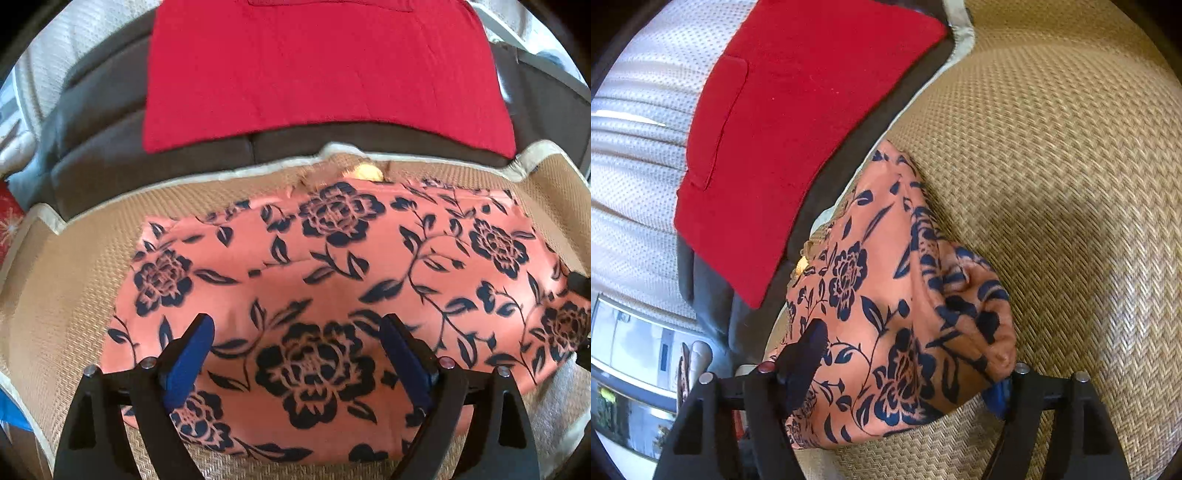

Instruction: Fold small clothes

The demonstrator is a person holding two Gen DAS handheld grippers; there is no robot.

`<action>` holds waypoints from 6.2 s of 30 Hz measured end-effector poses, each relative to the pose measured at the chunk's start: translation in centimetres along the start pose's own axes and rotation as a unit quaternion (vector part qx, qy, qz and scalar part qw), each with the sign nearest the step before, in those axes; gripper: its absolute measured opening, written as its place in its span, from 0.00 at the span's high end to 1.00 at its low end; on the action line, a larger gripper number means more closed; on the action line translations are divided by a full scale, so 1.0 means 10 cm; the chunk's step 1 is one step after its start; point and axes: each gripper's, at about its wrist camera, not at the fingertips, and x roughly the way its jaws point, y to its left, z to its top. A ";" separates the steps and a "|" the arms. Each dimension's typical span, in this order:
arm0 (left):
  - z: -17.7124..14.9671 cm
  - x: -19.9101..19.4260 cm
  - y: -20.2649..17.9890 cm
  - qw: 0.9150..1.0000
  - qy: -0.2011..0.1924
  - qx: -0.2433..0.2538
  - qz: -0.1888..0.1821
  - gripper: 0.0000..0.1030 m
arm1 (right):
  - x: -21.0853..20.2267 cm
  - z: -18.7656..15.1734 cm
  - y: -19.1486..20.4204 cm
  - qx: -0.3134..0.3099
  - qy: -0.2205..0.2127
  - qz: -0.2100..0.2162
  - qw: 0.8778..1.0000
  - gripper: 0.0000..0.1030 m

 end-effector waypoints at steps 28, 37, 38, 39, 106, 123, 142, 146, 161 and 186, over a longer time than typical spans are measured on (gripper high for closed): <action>-0.11 0.15 0.04 0.998 0.038 -0.019 -0.042 0.08 | 0.05 0.03 0.06 -0.030 0.017 -0.110 0.993 0.73; -0.06 -0.11 0.71 0.988 0.002 -0.117 -0.105 0.09 | 0.06 -0.03 1.41 -0.192 -0.051 -0.106 0.974 0.86; -0.06 -0.19 0.89 0.984 -0.009 -0.141 -0.111 0.09 | 0.05 -0.09 1.67 -0.226 -0.060 -0.098 0.967 0.86; -0.08 -0.29 1.17 0.978 -0.025 -0.175 -0.115 0.09 | 0.05 -0.19 1.96 -0.263 -0.067 -0.085 0.959 0.86; -0.15 -1.02 1.36 0.986 -0.043 -0.149 -0.052 0.67 | 1.50 -0.70 2.07 -0.233 0.159 0.047 0.958 0.09; -0.39 -0.78 1.44 0.987 0.025 -0.149 -0.055 0.49 | 2.40 -0.05 2.34 -0.133 0.224 0.095 0.961 0.08; -0.30 -0.61 1.27 0.988 0.049 -0.124 -0.080 0.39 | 1.98 -1.19 1.56 -0.148 0.308 0.077 0.937 0.00; -0.37 -0.51 1.31 0.983 0.054 -0.146 -0.094 0.35 | 2.04 -1.12 1.55 -0.133 0.300 0.071 0.942 0.63; -0.47 -0.45 1.29 0.988 0.035 -0.112 -0.096 0.33 | 2.24 -1.38 1.20 -0.060 0.316 0.097 0.942 0.68; -0.32 -0.40 1.37 0.991 0.030 -0.087 -0.094 0.29 | 2.81 -0.61 2.08 -0.184 0.296 0.072 0.935 0.18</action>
